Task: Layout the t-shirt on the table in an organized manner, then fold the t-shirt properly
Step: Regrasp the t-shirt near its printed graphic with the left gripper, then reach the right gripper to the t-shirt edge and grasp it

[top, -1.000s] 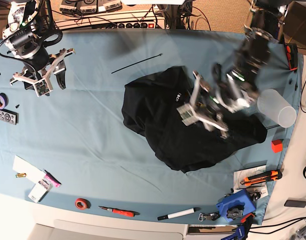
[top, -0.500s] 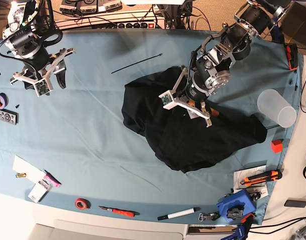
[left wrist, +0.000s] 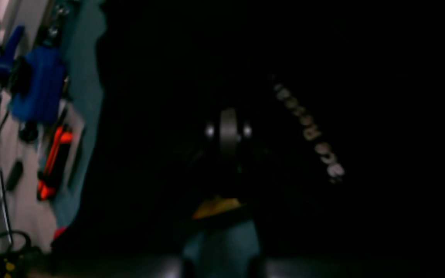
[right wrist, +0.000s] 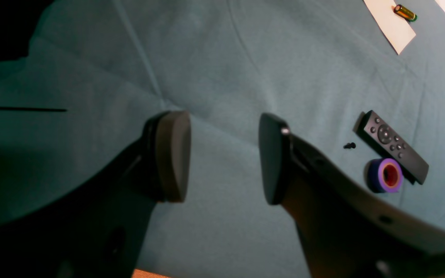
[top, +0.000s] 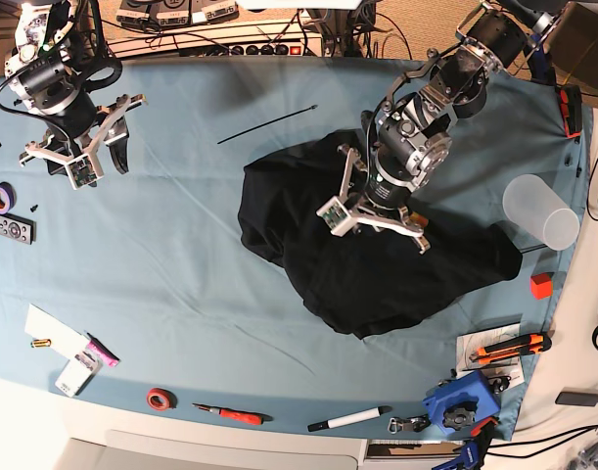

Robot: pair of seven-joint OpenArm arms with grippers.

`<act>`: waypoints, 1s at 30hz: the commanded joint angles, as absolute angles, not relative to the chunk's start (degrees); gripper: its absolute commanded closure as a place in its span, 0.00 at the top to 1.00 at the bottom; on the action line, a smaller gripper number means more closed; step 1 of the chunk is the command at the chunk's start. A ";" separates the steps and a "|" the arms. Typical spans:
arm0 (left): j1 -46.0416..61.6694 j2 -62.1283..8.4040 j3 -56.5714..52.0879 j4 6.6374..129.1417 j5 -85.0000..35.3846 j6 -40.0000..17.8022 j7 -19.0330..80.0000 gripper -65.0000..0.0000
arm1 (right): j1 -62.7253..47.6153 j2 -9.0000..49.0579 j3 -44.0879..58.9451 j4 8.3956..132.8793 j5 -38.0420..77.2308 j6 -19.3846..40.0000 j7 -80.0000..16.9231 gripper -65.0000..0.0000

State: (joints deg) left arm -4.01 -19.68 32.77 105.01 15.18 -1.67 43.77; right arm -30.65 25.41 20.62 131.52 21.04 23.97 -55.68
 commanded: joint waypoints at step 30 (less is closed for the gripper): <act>-1.74 -20.16 9.34 116.31 16.23 3.99 54.02 0.00 | -10.61 14.74 -8.73 108.01 16.64 22.17 -50.98 0.44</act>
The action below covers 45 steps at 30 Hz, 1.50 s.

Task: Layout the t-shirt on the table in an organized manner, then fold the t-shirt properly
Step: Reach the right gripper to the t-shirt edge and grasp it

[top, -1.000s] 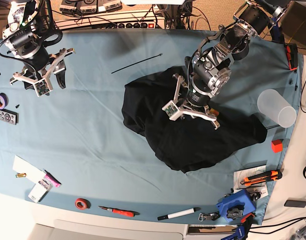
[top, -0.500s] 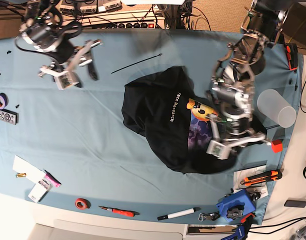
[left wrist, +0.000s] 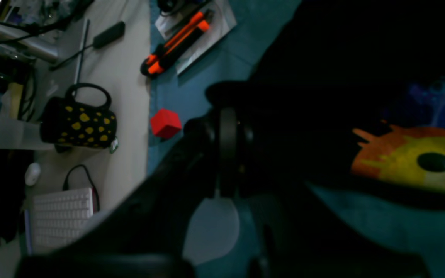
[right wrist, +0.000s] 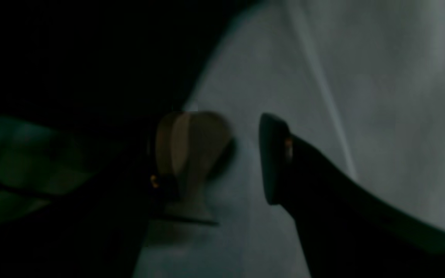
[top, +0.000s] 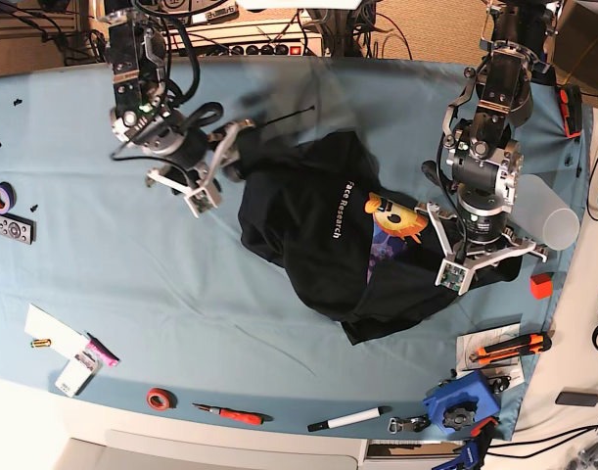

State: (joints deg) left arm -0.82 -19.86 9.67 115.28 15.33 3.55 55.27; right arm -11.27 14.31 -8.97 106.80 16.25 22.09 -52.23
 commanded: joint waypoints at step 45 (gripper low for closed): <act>1.28 -19.99 9.34 116.31 14.31 4.03 54.02 0.00 | 32.05 14.28 5.26 88.33 14.09 25.43 -72.95 0.29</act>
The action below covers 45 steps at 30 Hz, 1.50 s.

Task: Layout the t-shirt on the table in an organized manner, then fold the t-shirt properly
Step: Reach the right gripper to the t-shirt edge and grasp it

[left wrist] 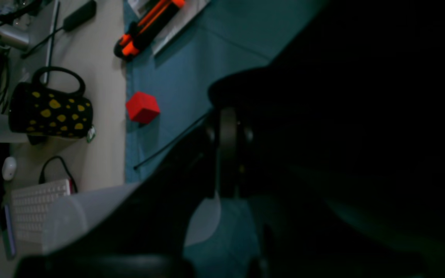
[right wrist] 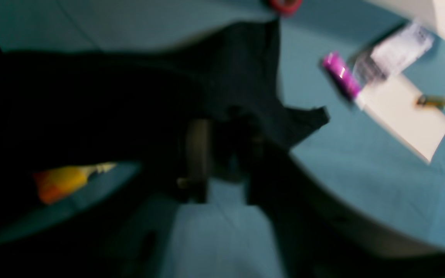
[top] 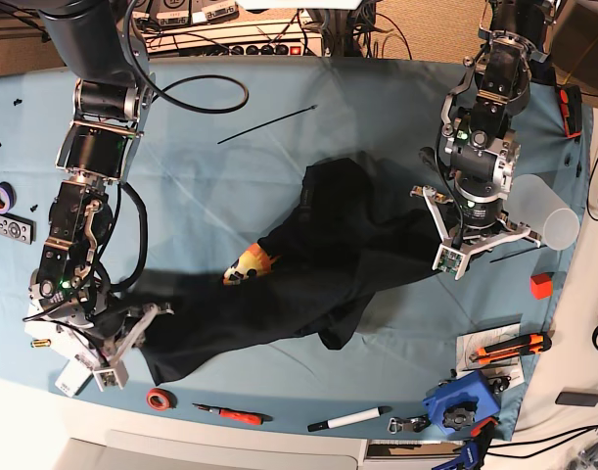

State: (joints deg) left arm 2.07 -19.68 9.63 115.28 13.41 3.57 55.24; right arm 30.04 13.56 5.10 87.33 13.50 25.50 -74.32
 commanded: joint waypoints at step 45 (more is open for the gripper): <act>1.26 -19.97 9.34 116.31 10.81 4.01 51.86 0.00 | 32.84 14.92 11.16 84.34 25.19 30.81 -59.86 0.36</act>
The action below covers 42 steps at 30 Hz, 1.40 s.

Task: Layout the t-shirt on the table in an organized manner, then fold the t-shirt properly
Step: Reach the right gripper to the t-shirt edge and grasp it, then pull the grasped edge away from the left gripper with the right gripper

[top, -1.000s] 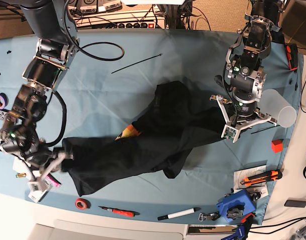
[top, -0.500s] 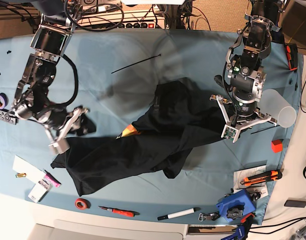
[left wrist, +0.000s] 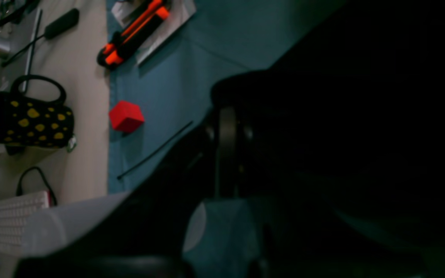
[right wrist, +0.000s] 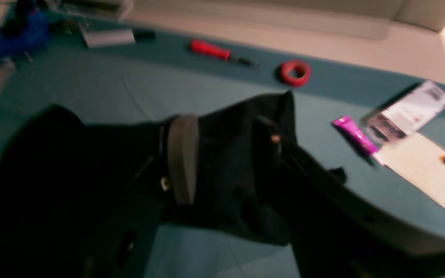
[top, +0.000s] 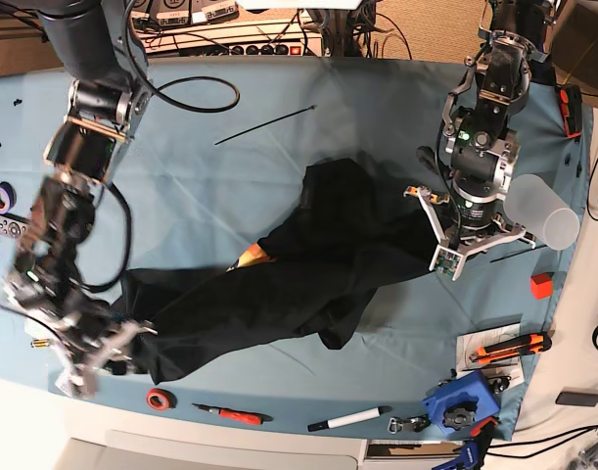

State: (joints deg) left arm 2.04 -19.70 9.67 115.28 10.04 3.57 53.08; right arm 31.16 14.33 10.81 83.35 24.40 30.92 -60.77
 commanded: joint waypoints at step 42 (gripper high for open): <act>1.28 -19.97 9.34 116.31 10.81 4.03 51.00 0.00 | 7.86 19.88 8.62 106.39 26.28 30.22 -73.19 0.07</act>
State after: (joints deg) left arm 2.07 -19.68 9.67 115.28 9.93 3.57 52.25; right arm 6.85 19.05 8.25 105.45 25.76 30.02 -73.73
